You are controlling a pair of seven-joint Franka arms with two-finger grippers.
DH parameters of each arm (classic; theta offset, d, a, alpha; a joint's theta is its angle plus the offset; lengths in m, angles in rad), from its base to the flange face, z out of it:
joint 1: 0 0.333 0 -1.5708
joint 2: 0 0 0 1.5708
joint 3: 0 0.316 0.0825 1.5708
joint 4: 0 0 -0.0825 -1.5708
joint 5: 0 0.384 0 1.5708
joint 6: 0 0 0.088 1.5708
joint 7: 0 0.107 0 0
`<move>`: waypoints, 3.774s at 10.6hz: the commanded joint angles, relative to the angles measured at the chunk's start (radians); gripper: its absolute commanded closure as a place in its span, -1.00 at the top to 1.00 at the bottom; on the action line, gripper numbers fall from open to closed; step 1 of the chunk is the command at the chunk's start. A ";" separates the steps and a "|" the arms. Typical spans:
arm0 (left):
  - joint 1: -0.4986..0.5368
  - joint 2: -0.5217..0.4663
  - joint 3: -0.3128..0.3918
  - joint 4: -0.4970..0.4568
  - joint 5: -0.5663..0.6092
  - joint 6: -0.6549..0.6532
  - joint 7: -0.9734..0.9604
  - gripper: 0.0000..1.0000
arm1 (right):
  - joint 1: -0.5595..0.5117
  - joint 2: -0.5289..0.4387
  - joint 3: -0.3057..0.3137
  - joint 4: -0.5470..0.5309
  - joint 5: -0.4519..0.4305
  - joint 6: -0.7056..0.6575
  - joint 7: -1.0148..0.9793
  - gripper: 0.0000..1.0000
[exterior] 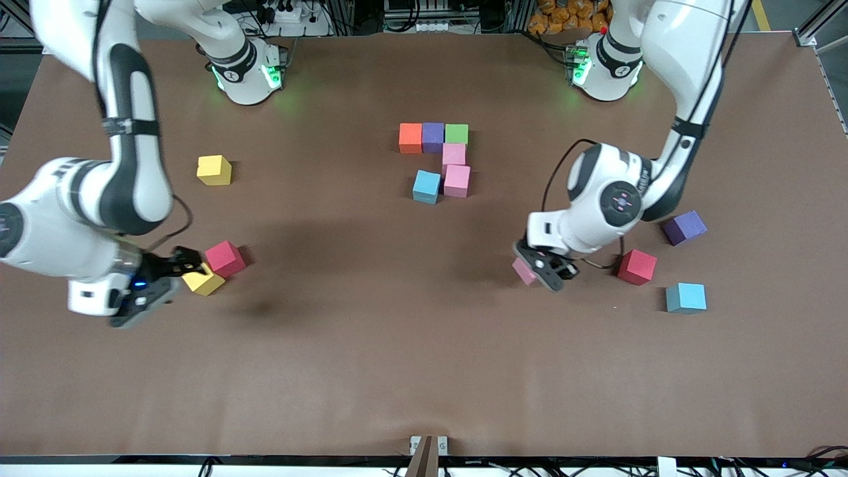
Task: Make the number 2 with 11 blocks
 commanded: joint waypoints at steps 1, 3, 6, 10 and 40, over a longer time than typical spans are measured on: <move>-0.046 -0.014 -0.022 0.022 0.007 -0.022 -0.054 0.16 | -0.050 0.008 0.018 0.021 -0.021 -0.042 0.016 1.00; -0.109 -0.011 -0.056 0.085 0.007 -0.056 -0.170 0.18 | -0.050 0.009 0.016 0.021 -0.022 -0.115 0.016 1.00; -0.231 -0.008 -0.056 0.200 0.054 -0.189 -0.232 0.18 | -0.149 0.011 0.114 0.013 -0.015 -0.077 0.073 1.00; -0.353 0.009 -0.073 0.217 0.114 -0.190 -0.211 0.19 | -0.273 0.005 0.390 0.016 -0.120 -0.062 0.043 1.00; -0.486 0.282 -0.119 0.285 0.246 -0.068 -0.191 0.15 | -0.324 -0.046 0.420 -0.068 -0.209 -0.106 0.320 1.00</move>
